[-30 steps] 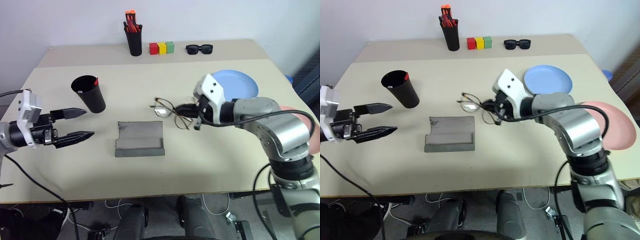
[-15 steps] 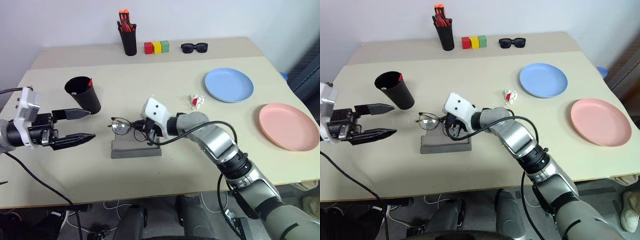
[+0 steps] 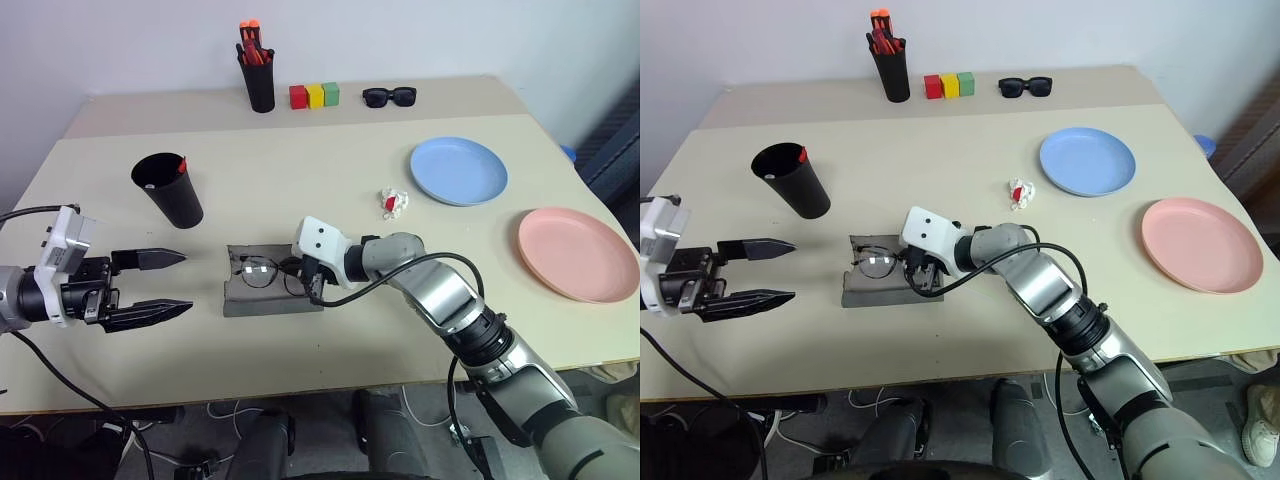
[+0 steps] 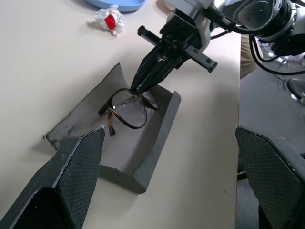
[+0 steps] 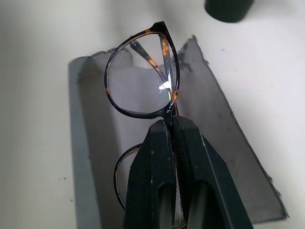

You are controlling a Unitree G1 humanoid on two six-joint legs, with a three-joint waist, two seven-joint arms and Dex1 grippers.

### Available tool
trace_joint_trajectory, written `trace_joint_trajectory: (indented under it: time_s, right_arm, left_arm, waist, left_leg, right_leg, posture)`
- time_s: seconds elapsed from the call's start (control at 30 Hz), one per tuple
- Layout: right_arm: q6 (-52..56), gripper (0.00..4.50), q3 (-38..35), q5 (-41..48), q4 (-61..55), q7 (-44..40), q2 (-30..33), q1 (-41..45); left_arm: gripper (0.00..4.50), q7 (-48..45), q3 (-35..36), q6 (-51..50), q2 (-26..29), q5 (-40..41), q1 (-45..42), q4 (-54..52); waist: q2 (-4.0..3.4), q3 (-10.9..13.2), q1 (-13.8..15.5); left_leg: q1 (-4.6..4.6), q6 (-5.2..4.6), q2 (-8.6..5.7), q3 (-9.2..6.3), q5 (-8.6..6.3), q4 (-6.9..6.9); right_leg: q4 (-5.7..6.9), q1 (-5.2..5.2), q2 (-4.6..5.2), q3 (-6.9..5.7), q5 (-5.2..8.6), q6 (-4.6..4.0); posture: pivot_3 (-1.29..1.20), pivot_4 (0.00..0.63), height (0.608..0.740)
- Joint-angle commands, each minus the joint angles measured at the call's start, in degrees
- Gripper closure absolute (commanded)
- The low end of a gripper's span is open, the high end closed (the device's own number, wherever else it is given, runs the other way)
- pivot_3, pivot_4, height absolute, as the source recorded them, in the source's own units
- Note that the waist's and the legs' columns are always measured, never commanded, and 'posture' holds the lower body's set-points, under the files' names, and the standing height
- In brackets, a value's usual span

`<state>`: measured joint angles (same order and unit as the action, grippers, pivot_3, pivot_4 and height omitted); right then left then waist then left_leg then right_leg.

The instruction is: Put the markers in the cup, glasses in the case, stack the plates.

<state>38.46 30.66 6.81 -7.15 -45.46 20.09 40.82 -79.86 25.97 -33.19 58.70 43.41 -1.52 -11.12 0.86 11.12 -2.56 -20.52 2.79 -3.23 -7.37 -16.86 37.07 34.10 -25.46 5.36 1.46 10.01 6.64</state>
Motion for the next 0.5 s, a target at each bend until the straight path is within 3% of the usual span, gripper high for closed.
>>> trace_joint_trajectory:
  time_s: [0.03,0.3,0.4,0.5]
  right_arm:
    - [-0.07,4.42,2.31,-1.73,-3.05,-1.21,0.5,-0.83]
    - [-3.58,4.42,0.96,-3.8,1.75,0.63,-3.14,-0.01]
    - [-2.7,3.62,-0.89,-2.86,2.14,0.6,-4.4,0.33]
    - [-3.13,2.12,-1.55,-2.88,1.98,0.04,-4.37,0.23]
  left_arm:
    - [0.03,-0.14,1.09,0.72,0.38,0.57,-0.22,-1.25]
    - [0.03,1.26,-0.02,2.38,-0.75,-0.16,-1.9,-0.93]
    - [0.03,1.38,-0.48,2.83,-0.93,-0.59,-1.86,-0.78]
    - [0.03,1.49,-1.02,3.16,-0.96,-0.89,-2.03,-0.61]
  waist:
    - [0.0,0.0,0.02]
    - [0.0,0.0,0.0]
    - [0.0,0.0,0.0]
    - [0.0,0.0,0.02]
  left_leg:
    - [0.0,0.0,0.0,0.0,0.0,0.0]
    - [0.04,0.0,0.0,0.0,0.0,0.0]
    - [0.03,0.0,0.0,0.0,0.0,0.0]
    - [0.02,0.0,0.0,0.0,0.0,0.0]
  right_leg:
    - [0.0,0.0,0.0,0.0,0.0,0.0]
    - [0.01,0.01,0.0,0.0,0.0,0.0]
    - [0.0,0.01,0.0,0.0,0.0,0.0]
    - [0.0,0.01,0.0,0.0,0.0,-0.01]
  posture:
    - [0.0,0.15,0.74]
    - [0.0,0.15,0.74]
    - [0.0,0.15,0.74]
    - [0.0,0.15,0.74]
